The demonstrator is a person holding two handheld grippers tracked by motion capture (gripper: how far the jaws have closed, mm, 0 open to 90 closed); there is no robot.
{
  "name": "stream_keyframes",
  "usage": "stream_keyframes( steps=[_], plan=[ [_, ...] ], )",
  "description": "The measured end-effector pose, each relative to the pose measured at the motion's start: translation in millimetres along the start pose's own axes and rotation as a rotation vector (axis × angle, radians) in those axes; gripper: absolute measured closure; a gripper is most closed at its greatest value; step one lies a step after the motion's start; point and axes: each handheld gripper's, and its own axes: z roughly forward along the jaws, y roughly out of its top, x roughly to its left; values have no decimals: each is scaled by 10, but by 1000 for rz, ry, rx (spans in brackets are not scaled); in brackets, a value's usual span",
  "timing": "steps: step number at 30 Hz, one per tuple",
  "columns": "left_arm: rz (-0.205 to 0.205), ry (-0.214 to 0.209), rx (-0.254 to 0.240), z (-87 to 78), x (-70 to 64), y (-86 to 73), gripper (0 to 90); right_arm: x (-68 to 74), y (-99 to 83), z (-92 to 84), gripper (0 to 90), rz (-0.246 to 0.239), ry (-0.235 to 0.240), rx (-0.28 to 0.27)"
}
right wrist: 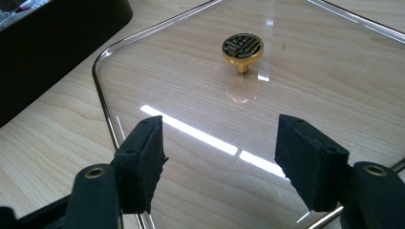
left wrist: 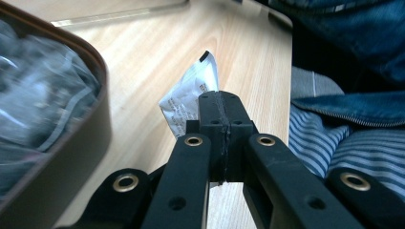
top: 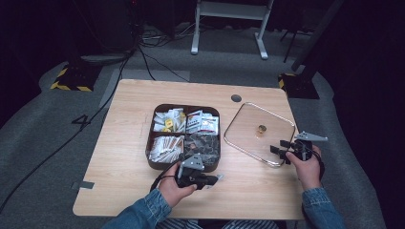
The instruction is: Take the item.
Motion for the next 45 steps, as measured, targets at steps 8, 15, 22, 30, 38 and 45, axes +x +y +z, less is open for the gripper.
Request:
stream_keyframes(
  steps=[8, 15, 22, 30, 38, 45],
  plan=[
    [18, -5, 65, 165, -18, -37, 894, 9, 3, 2, 349, -3, 2, -1],
    [40, 6, 127, 268, -31, -63, 891, 17, -1, 16, 347, -2, 2, 4],
    [41, 5, 150, 313, -38, -76, 824, 7, -2, 11, 347, -1, 2, 2],
    [7, 7, 94, 293, -43, -69, 574, 3, -1, 3, 347, 0, 1, 4],
    [8, 48, -3, 116, -43, -17, 500, -5, 12, 3, 346, 0, 0, -3],
    [25, 95, -53, 36, -53, 16, 475, -25, 14, -3, 343, 6, 0, -10]
  ],
)
